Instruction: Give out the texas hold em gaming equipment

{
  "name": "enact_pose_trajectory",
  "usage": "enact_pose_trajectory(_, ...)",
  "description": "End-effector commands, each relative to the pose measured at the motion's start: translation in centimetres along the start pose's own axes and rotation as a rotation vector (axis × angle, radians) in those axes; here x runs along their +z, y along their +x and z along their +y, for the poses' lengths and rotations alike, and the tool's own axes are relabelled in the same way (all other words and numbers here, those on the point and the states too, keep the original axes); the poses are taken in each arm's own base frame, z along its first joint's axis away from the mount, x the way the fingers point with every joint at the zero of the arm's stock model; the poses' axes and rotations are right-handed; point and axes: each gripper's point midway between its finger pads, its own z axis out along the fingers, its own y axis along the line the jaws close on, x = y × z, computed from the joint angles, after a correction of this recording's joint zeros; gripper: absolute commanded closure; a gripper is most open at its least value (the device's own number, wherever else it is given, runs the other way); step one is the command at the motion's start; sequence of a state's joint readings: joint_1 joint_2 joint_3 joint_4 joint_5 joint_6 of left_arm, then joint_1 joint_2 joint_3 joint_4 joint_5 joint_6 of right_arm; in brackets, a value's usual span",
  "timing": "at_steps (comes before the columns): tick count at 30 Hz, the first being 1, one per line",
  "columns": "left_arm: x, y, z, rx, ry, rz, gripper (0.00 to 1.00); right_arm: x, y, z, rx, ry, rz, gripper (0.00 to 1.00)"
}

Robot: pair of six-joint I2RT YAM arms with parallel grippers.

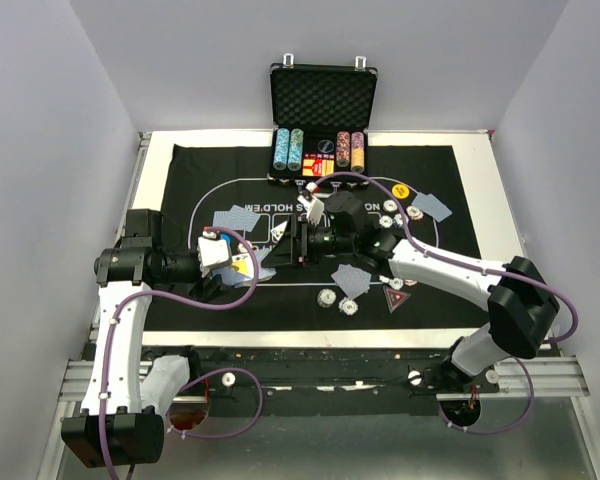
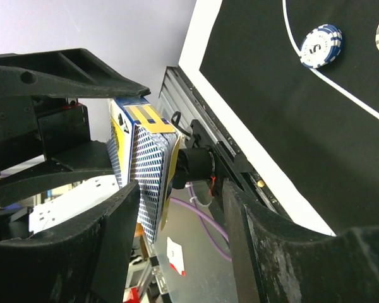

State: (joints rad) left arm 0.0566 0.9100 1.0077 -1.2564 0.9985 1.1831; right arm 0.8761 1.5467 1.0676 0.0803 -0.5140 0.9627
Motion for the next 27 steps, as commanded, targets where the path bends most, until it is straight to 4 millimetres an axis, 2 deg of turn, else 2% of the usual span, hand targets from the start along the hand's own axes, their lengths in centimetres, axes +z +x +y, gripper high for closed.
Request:
enact_pose_trajectory(1, -0.3, -1.5, 0.5, 0.047, -0.017, -0.043, 0.55, -0.4, 0.3, 0.4, -0.007, -0.003, 0.006, 0.39)
enact_pose_trajectory(10, -0.3, -1.7, 0.6, 0.054, -0.018, -0.051, 0.55, -1.7, 0.3, 0.0, -0.004, 0.03, -0.014, 0.51)
enact_pose_trajectory(18, -0.3, -1.8, 0.6, 0.06, -0.022, -0.051, 0.55, -2.8, -0.3, 0.3, -0.004, 0.03, -0.045, 0.56)
enact_pose_trajectory(19, -0.3, -1.8, 0.6, 0.061, -0.023, -0.052, 0.55, -2.9, -0.4, 0.5, -0.008, 0.022, -0.048, 0.54)
enact_pose_trajectory(21, -0.3, -1.7, 0.6, 0.058, -0.022, -0.052, 0.55, -2.8, -0.7, 1.1, -0.014, 0.0, -0.05, 0.34)
enact_pose_trajectory(22, -0.3, -1.7, 0.5, 0.056, -0.021, -0.052, 0.55, -2.8, -0.8, 1.5, -0.022, -0.004, -0.048, 0.29)
enact_pose_trajectory(24, -0.3, -1.7, 0.6, 0.054, -0.02, -0.051, 0.55, -2.5, -1.1, 1.6, -0.025, -0.004, -0.049, 0.24)
enact_pose_trajectory(27, -0.3, -1.8, 0.5, 0.059, -0.021, -0.054, 0.55, -1.7, -1.4, 1.2, -0.022, 0.014, -0.042, 0.22)
